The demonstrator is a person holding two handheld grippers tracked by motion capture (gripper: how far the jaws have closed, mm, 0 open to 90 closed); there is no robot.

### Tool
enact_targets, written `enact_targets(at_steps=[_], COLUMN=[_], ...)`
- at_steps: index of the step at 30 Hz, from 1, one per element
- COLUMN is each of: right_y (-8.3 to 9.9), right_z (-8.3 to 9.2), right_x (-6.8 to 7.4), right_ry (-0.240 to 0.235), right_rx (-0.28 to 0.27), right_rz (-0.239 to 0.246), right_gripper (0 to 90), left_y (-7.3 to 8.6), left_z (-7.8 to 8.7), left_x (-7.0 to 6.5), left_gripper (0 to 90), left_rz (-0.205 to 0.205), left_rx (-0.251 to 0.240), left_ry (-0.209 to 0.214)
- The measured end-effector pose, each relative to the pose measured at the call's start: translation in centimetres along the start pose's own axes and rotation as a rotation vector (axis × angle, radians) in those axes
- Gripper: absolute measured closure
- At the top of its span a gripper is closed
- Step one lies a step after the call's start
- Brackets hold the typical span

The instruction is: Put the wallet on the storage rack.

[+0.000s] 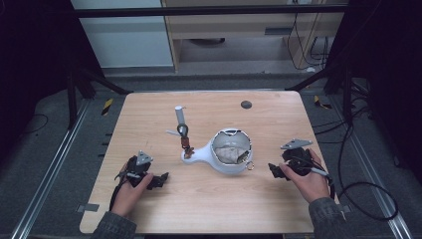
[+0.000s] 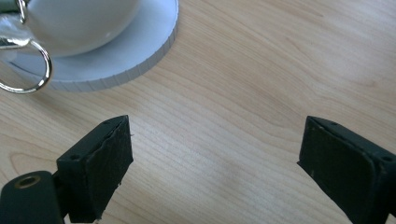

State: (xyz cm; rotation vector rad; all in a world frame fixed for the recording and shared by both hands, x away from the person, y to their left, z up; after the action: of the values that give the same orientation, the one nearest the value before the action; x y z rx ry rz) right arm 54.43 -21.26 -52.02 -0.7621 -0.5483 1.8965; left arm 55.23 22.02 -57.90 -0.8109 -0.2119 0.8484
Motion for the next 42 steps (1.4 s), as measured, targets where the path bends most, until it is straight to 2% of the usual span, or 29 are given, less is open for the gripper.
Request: enact_targets(at_steps=[15,19,22,25,34,39,42], right_y=[2.5,2.8,3.1,3.2,3.7,3.6,3.6], right_z=[-1.7,-2.5,-3.2,-3.7,-4.7,-4.9,-5.1], right_x=[0.4,0.1,0.0,-0.1,0.3,0.4,0.5], right_ry=[-0.005,0.008,-0.001,0.012,-0.001,0.017,0.035], right_rx=[0.026,0.028,0.030,0.027,0.043,0.021,-0.037], right_rz=[-0.025,-0.053,-0.097,-0.112,-0.153,-0.167,-0.196], right_gripper=[9.6,9.6,9.4,9.4,6.6,4.5,2.7], left_y=[0.0,0.0,0.0,0.0,0.0,0.0,0.0], left_z=[0.0,0.0,0.0,0.0,0.0,0.0,0.0], left_x=[0.0,0.0,0.0,0.0,0.0,0.0,0.0], left_gripper=[0.0,0.0,0.0,0.0,0.0,0.0,0.0], left_rz=[0.000,0.000,0.000,0.000,0.000,0.001,0.001], left_rx=[0.000,0.000,0.000,0.000,0.000,0.000,0.000], left_ry=[0.000,0.000,0.000,0.000,0.000,0.000,0.001])
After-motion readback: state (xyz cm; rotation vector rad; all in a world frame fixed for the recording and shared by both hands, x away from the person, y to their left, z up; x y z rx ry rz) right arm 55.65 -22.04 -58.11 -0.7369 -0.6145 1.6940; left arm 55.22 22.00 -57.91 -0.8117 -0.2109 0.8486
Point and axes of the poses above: each handheld gripper's, and its own axes: z roughly backward along the jaws, y roughly out of its underside, x roughly to its left, the point moved 10 cm from there along -z, roughly forward along the jaws, and after that the axes turned 13 degrees about y, right-handed, at the moved point
